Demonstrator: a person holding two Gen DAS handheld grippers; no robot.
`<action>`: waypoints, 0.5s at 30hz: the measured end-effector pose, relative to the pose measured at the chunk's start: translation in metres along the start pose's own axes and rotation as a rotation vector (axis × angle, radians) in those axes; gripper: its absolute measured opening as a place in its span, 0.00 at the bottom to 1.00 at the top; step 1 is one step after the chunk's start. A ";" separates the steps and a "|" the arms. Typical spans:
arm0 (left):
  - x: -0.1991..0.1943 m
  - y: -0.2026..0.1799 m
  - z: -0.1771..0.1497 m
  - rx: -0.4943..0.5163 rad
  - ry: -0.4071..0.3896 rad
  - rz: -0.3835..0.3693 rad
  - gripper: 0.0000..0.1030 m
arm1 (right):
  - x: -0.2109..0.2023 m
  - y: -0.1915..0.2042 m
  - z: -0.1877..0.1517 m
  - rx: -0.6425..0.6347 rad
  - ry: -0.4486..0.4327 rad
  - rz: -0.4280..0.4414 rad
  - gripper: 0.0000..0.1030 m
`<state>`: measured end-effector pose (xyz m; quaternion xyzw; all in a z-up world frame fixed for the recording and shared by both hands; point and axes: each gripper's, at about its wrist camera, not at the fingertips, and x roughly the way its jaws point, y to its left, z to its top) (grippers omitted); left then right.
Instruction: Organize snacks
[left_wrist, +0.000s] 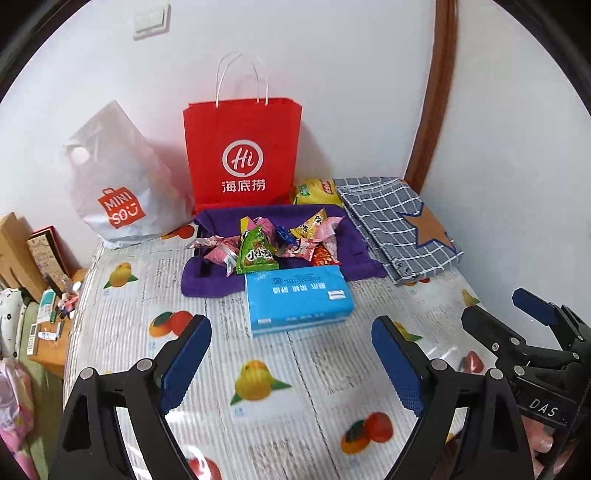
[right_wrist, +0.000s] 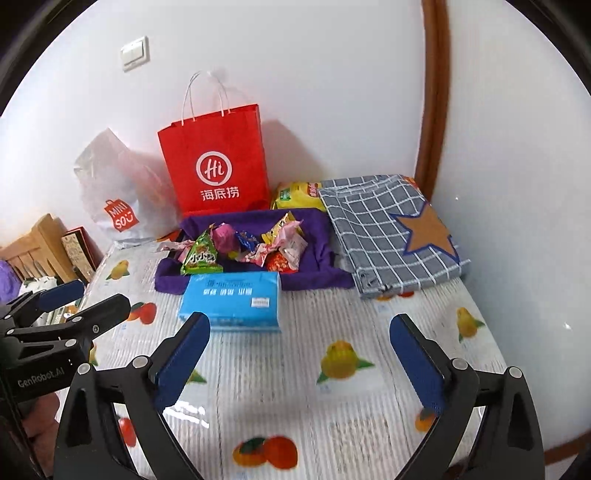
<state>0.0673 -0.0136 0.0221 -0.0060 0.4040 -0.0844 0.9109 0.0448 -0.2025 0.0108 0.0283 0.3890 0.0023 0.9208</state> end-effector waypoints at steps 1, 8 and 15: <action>-0.008 -0.003 -0.004 0.004 -0.010 0.002 0.86 | -0.008 -0.002 -0.004 0.004 -0.009 0.000 0.94; -0.031 -0.016 -0.017 0.022 -0.044 0.018 0.92 | -0.043 -0.009 -0.021 0.008 -0.062 0.019 0.94; -0.037 -0.023 -0.020 0.022 -0.050 0.025 0.92 | -0.055 -0.009 -0.025 -0.001 -0.077 0.033 0.94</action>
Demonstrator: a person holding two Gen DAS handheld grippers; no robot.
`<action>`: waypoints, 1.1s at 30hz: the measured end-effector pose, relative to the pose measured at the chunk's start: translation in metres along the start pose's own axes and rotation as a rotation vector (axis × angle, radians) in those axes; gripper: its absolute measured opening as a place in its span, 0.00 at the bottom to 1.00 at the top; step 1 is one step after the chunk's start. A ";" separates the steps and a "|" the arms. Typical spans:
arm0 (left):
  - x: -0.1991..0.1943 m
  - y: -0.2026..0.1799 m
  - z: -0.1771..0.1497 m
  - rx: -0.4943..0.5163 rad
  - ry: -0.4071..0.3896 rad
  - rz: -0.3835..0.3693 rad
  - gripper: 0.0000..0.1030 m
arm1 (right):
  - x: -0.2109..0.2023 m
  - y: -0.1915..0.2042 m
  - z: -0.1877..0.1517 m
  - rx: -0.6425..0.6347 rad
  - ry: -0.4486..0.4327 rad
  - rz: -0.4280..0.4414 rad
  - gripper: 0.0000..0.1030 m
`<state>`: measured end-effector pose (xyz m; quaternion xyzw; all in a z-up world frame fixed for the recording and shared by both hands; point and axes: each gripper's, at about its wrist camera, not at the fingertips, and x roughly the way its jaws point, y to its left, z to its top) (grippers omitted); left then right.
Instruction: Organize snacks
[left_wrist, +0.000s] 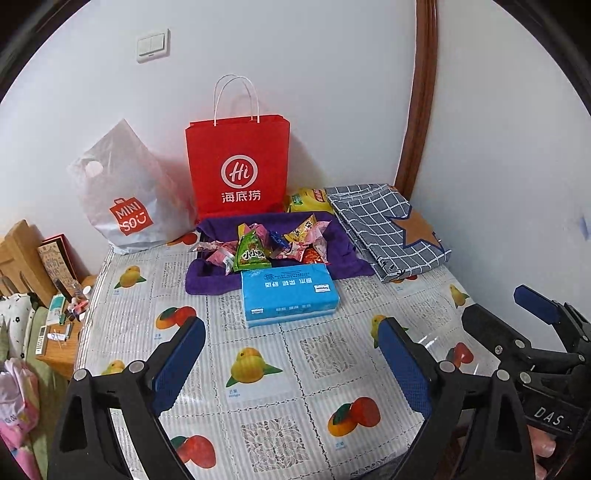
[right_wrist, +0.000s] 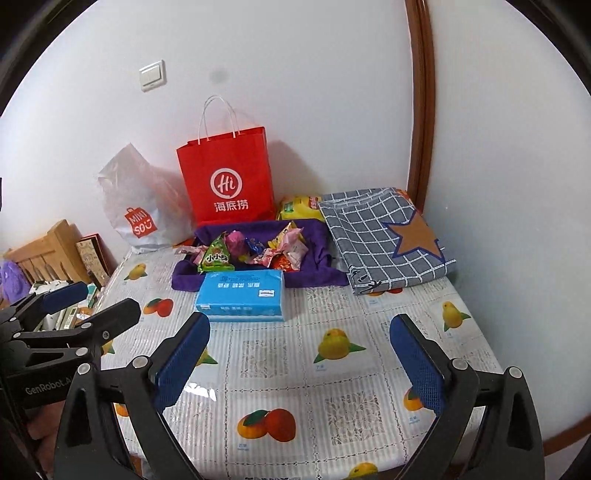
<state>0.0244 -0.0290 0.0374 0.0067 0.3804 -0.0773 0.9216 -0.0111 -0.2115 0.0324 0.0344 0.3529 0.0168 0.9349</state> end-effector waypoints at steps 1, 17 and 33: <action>0.000 0.000 0.000 -0.002 0.001 0.002 0.92 | -0.001 0.000 0.000 -0.001 -0.001 0.002 0.94; -0.003 0.006 -0.002 -0.022 0.000 0.020 0.92 | -0.007 0.006 -0.004 -0.011 -0.012 0.011 0.94; -0.007 0.005 -0.003 -0.021 -0.006 0.024 0.92 | -0.010 0.011 -0.005 -0.021 -0.018 0.017 0.94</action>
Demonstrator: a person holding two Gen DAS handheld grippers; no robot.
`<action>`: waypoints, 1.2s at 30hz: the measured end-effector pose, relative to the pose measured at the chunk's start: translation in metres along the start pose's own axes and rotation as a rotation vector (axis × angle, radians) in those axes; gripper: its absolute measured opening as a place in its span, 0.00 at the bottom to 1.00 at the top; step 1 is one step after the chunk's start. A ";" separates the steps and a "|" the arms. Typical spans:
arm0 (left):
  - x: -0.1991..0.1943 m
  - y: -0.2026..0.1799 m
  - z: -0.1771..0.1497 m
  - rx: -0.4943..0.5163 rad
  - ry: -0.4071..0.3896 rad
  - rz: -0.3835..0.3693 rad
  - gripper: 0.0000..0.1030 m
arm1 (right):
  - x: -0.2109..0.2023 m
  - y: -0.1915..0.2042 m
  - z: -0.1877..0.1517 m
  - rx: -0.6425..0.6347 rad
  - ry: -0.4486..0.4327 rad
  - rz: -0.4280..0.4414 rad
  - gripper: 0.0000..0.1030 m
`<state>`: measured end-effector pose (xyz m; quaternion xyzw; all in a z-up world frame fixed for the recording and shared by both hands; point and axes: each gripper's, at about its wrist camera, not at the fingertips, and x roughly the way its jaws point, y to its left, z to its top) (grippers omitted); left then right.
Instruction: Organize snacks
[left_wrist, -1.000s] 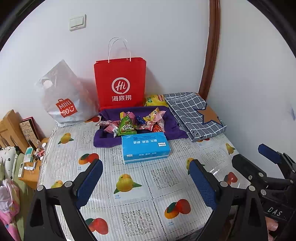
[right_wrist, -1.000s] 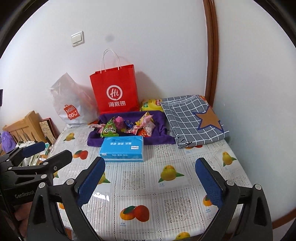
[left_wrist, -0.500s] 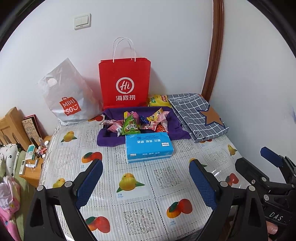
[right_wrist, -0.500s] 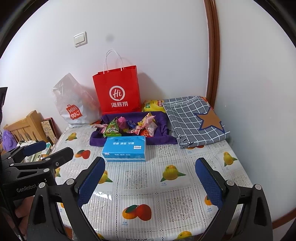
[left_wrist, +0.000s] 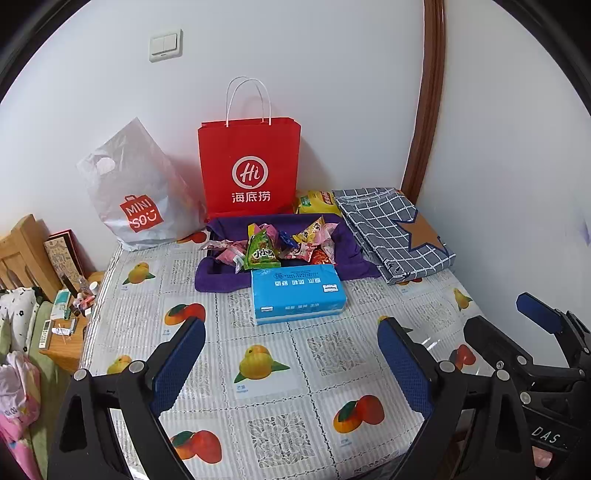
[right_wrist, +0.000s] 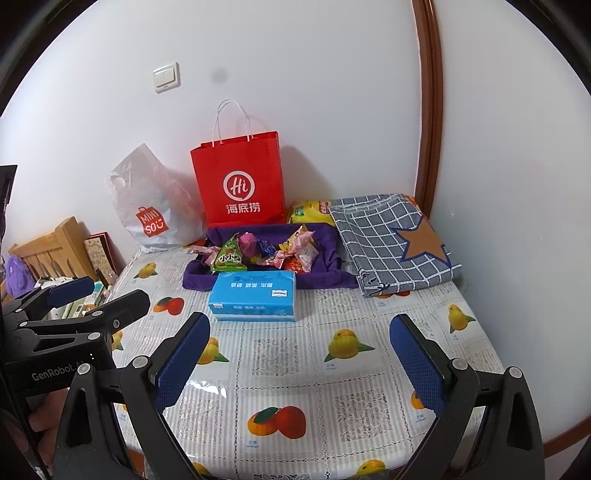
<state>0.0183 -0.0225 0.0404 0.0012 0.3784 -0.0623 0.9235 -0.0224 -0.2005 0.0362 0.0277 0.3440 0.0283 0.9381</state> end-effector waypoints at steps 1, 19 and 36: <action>0.000 0.000 0.000 0.000 0.000 0.000 0.92 | 0.000 0.000 0.000 0.000 0.000 0.001 0.94; -0.004 -0.004 0.000 0.003 -0.001 0.001 0.92 | 0.001 0.001 0.000 0.003 -0.005 0.009 0.94; -0.005 -0.005 0.000 0.011 -0.008 0.000 0.92 | -0.001 0.000 0.002 0.004 -0.010 0.005 0.94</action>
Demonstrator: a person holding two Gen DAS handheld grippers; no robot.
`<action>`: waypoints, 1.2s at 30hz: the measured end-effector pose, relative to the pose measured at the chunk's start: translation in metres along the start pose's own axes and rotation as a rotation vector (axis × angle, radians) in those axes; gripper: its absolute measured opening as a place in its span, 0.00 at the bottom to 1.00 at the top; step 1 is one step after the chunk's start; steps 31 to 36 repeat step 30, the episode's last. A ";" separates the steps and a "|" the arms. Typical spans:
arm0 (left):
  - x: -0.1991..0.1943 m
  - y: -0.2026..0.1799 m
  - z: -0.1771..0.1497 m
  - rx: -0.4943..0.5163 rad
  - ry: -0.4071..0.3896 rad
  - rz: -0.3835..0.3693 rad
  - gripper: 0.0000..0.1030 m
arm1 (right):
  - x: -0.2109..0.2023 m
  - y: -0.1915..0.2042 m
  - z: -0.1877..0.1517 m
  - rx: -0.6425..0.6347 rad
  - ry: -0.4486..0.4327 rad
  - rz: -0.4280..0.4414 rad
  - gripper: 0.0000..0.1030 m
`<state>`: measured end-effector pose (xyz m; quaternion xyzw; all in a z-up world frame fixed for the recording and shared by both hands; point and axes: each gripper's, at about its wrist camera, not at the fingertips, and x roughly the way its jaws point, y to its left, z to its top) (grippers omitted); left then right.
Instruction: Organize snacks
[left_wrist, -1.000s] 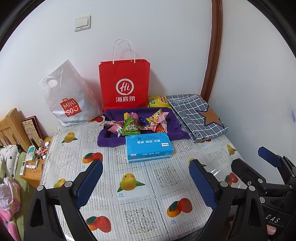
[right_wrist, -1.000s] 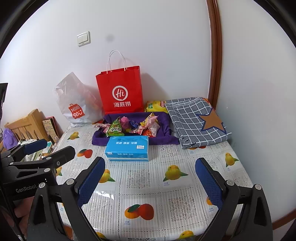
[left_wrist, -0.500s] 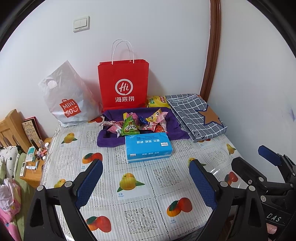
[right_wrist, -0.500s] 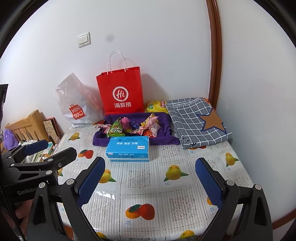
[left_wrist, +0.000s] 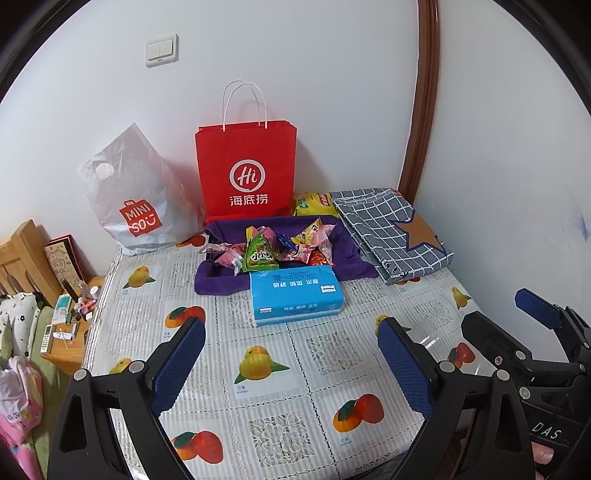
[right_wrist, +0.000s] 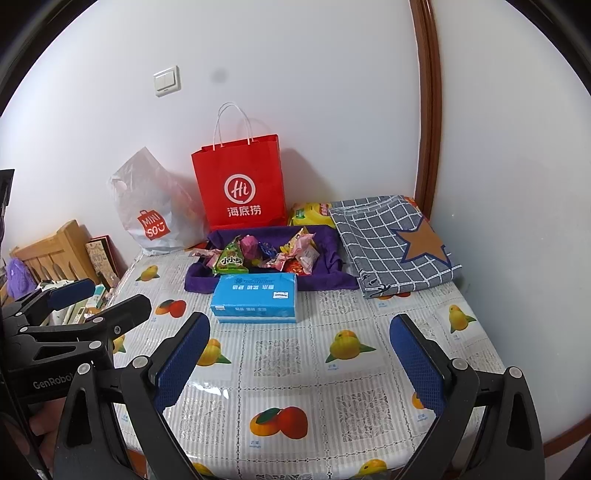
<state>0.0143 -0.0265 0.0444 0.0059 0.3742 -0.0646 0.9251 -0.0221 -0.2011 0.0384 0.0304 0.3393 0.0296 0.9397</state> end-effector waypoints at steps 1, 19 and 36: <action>0.000 0.000 0.000 0.001 0.000 0.001 0.92 | 0.000 0.000 0.000 -0.001 -0.001 0.000 0.94; -0.002 0.001 0.002 0.001 -0.004 0.004 0.92 | -0.003 0.001 0.000 -0.010 -0.008 0.002 0.94; 0.001 0.004 0.003 -0.004 -0.007 0.006 0.92 | -0.001 0.003 -0.002 -0.024 -0.016 0.012 0.94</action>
